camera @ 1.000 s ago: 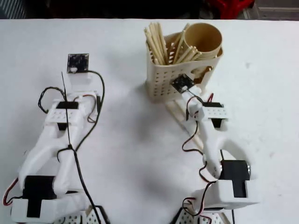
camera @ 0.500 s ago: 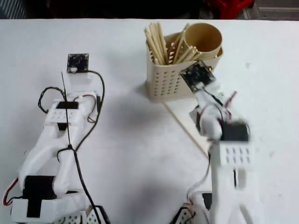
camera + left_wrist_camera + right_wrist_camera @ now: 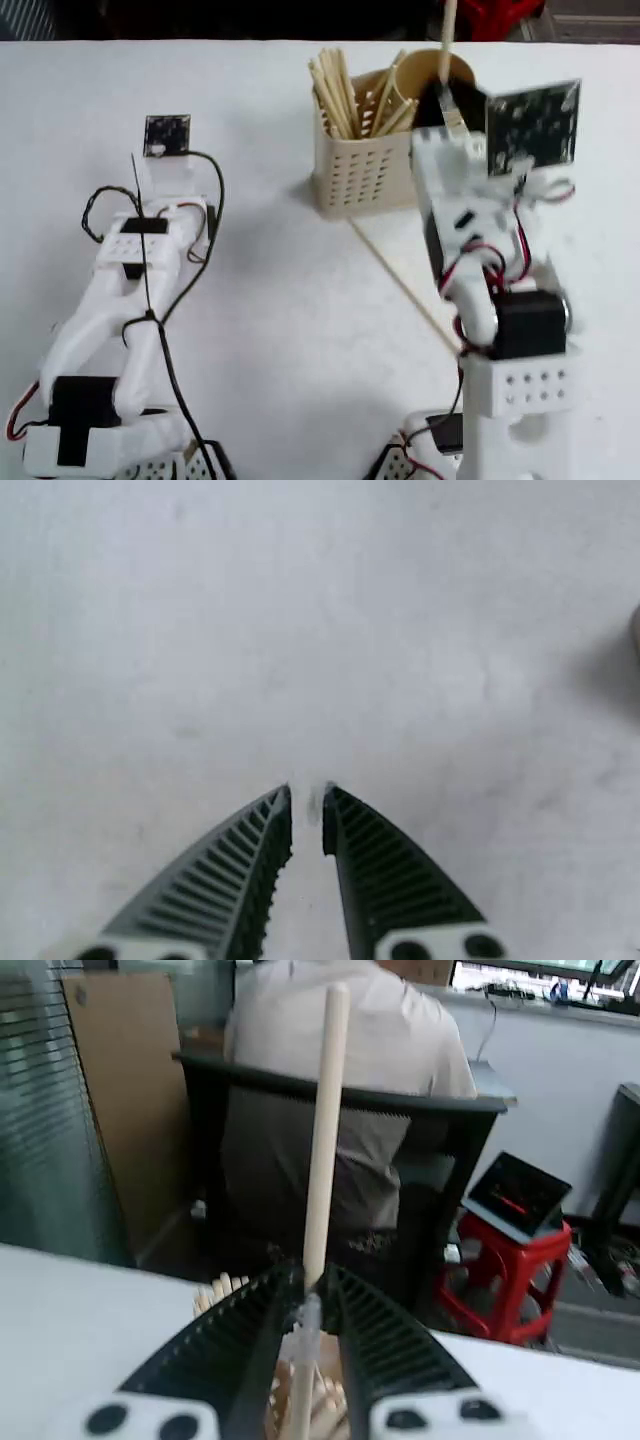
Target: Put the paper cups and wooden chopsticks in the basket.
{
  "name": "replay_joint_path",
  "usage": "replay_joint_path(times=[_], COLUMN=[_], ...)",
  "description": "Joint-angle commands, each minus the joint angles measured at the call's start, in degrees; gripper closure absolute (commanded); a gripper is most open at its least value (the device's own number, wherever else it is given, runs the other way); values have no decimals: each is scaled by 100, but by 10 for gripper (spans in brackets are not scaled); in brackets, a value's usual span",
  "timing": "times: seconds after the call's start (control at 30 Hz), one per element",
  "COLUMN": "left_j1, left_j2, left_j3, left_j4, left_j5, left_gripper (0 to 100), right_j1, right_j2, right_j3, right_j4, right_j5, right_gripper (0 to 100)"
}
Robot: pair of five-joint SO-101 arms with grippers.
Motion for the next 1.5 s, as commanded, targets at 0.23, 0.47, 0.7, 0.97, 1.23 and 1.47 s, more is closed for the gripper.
replay_joint_path(times=[0.23, 0.47, 0.7, 0.97, 1.23, 1.47], left_j1=[4, 4, 4, -4, -13, -31], left_j2=[-259, -259, -259, -259, -259, -259], left_j3=[-97, -97, -97, -97, -97, -97], left_j4=[-97, -114, -114, -105, -105, -123], left_j5=[-18, -18, -18, -18, -18, -18], left_gripper=[924, 924, 924, 924, 924, 924], right_j1=[-145, -171, -136, -136, -163, -435], right_j2=[2220, 3011, 3231, 2756, 1727, 1807], right_j3=[-1811, -1969, -1925, -1749, -1732, -818], right_j4=[-1648, -1648, -1560, -215, 3310, 5297], right_j5=[-580, -615, -624, -580, 976, 2479], right_gripper=[981, 981, 850, 837, 833, 832])
